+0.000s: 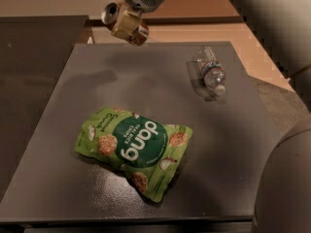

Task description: Place orange can upright

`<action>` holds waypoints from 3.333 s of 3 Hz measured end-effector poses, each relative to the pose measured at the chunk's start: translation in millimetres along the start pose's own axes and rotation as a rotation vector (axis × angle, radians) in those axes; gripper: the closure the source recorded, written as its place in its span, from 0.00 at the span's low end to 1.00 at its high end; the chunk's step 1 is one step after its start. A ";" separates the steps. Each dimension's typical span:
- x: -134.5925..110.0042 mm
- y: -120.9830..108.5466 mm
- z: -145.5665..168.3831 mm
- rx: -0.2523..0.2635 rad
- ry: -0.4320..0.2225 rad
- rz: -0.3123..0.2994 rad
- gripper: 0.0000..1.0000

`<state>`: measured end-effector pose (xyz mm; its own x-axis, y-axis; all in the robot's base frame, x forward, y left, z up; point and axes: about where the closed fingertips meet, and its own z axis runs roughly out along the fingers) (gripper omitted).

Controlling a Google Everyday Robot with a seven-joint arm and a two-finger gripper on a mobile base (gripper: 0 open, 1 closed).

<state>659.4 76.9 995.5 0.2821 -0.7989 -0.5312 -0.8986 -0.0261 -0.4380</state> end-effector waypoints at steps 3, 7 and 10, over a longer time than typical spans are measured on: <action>-29.3 -6.8 1.6 0.114 -0.173 0.519 1.00; -76.8 -3.4 69.1 0.350 -0.422 0.778 1.00; -97.0 7.2 84.7 0.405 -0.574 0.804 1.00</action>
Offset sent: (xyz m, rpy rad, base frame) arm -0.0011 0.0175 0.0291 0.4149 0.2564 -0.4198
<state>654.0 205.1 982.4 -0.1327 -0.0875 -0.9873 -0.7426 0.6685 0.0406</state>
